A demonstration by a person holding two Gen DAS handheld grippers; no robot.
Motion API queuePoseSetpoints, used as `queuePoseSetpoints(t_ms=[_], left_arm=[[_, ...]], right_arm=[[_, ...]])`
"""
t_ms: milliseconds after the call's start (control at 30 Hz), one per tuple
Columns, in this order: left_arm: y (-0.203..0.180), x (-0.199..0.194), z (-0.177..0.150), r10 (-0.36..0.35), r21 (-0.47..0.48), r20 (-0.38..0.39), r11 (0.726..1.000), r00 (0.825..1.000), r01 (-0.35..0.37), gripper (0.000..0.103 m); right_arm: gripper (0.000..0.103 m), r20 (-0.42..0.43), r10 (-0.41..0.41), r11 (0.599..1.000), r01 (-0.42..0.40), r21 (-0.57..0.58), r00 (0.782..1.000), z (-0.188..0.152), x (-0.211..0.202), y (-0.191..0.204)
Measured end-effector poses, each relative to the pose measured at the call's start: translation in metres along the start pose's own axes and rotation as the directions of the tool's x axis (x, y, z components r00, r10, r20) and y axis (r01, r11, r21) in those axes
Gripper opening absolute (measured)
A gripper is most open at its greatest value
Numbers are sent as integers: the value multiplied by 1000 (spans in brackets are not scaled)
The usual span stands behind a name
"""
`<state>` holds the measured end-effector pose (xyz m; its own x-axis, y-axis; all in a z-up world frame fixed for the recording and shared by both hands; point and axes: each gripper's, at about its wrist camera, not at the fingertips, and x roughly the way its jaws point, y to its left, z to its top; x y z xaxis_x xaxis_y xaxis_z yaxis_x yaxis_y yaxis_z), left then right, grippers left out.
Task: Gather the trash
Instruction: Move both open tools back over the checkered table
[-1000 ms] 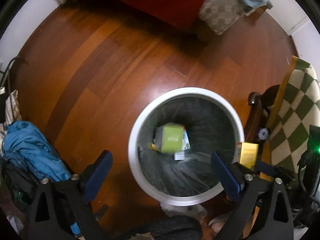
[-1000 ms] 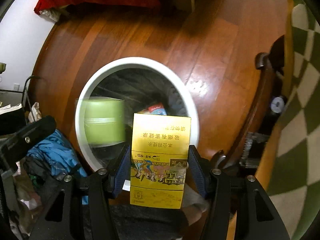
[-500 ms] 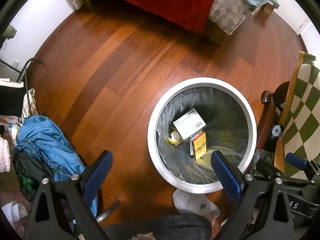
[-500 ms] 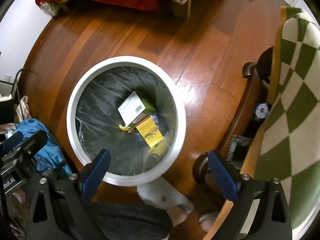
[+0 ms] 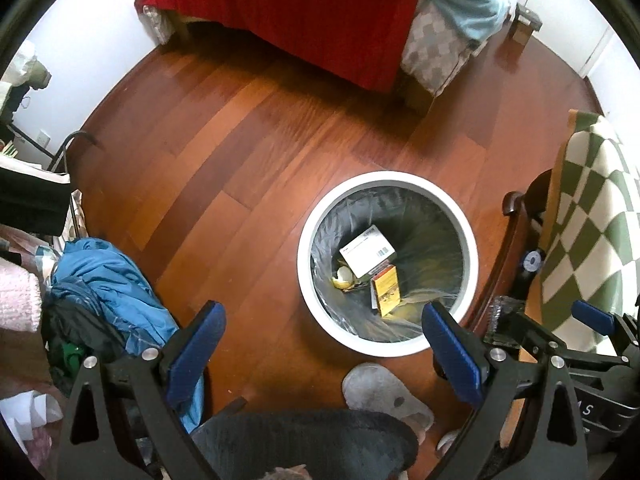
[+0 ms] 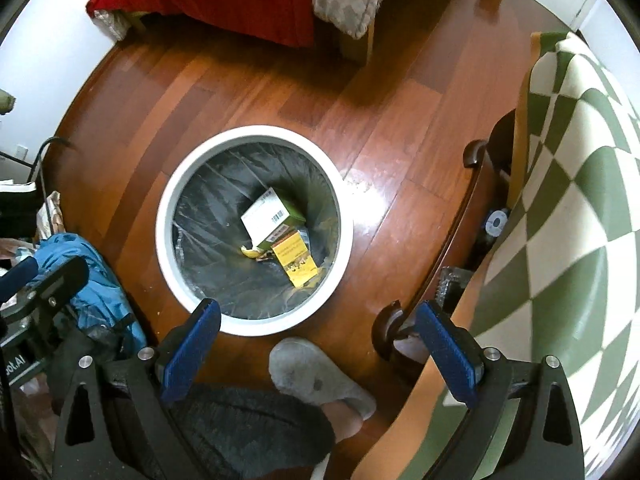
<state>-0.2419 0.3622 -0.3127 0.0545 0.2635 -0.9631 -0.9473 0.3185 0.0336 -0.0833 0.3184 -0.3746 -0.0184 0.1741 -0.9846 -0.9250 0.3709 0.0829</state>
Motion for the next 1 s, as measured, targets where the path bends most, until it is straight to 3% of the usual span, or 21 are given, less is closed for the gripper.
queuePoseSetpoints(t_ms=[300, 600, 833, 1000], left_arm=[[2, -63, -15, -9, -3, 76, 1000, 997, 9, 100], [-3, -134, -33, -12, -16, 172, 1000, 985, 15, 100], [-25, -172, -42, 19, -6, 221, 1000, 975, -18, 100], [-73, -180, -41, -2, 56, 260, 998, 965, -13, 100]], right_arm=[[99, 95, 15, 1000, -14, -16, 995, -20, -72, -4], [99, 196, 90, 996, -84, -34, 977, -46, -152, -15], [100, 251, 225, 971, -237, 17, 941, -65, -201, -42], [103, 288, 283, 938, -327, 118, 915, -84, -223, -97]])
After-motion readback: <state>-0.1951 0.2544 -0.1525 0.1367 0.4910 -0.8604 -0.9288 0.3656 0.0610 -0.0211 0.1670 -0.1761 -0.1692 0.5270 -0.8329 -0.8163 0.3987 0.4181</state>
